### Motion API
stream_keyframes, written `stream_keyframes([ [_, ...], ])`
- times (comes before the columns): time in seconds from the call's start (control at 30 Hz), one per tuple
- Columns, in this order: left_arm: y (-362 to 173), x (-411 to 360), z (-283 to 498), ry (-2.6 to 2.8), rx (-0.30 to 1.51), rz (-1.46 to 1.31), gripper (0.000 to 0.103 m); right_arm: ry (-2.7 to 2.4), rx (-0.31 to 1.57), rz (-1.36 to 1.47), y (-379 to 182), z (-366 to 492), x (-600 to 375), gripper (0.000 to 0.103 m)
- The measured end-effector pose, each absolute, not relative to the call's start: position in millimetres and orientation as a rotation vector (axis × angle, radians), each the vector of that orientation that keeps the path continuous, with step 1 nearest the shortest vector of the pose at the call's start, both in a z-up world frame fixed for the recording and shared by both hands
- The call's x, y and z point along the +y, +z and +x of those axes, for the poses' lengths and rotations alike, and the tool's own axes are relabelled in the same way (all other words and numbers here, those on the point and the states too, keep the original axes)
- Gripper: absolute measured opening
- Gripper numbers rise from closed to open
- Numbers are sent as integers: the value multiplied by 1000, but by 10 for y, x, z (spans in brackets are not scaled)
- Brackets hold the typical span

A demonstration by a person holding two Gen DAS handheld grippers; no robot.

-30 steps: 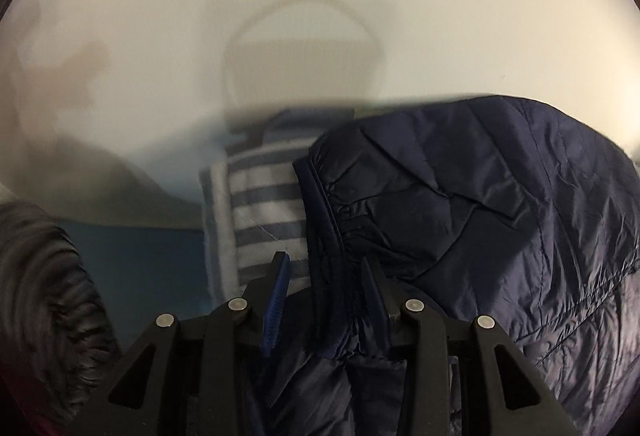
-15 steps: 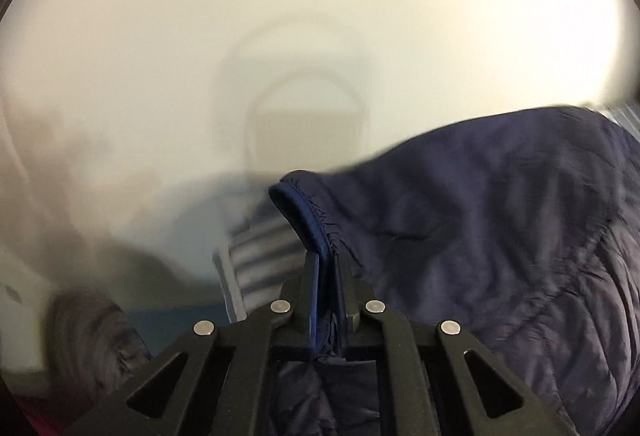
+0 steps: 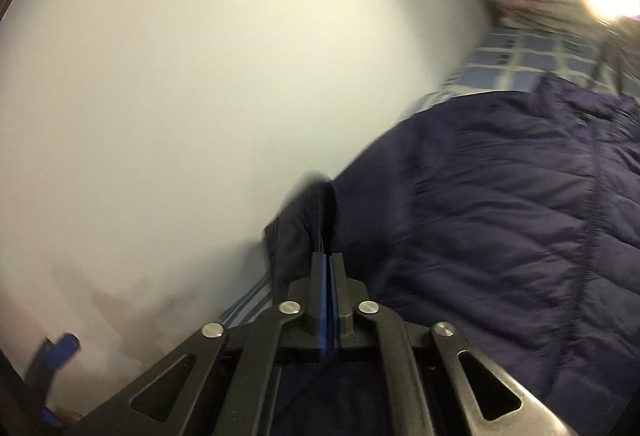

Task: Fold large clothes
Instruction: 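Lift the held sleeve with the right tool and lay it across the jacket body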

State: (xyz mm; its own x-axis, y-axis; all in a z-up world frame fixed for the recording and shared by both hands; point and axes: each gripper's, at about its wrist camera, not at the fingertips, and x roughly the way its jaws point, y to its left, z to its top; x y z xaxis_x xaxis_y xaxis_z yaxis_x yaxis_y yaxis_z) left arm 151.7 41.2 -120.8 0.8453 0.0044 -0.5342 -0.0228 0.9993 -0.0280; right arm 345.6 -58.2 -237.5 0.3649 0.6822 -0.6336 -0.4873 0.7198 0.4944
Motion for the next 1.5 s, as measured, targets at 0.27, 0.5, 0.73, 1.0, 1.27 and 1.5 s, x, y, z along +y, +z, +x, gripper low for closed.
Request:
stream_keyframes([
  [0.27, -1684, -53, 2170, -147, 596, -36, 89, 644, 984, 336, -2211, 4165, -1394, 4],
  [0.5, -2031, -289, 2009, -205, 676, 38, 89, 782, 1092, 276, -2437, 4040, -1052, 67],
  [0.73, -2020, 79, 2102, -122, 690, -86, 89, 813, 1192, 270, -2893, 4099, -552, 66],
  [1.0, -2038, 266, 2163, -71, 678, -94, 89, 780, 1120, 69, -2717, 3906, -503, 2],
  [1.27, -2010, 148, 2128, -81, 656, -47, 89, 660, 977, 127, -2241, 4017, -1186, 1],
  [1.5, -2009, 23, 2155, -106, 652, -26, 89, 470, 923, 177, -2119, 4344, -1931, 1],
])
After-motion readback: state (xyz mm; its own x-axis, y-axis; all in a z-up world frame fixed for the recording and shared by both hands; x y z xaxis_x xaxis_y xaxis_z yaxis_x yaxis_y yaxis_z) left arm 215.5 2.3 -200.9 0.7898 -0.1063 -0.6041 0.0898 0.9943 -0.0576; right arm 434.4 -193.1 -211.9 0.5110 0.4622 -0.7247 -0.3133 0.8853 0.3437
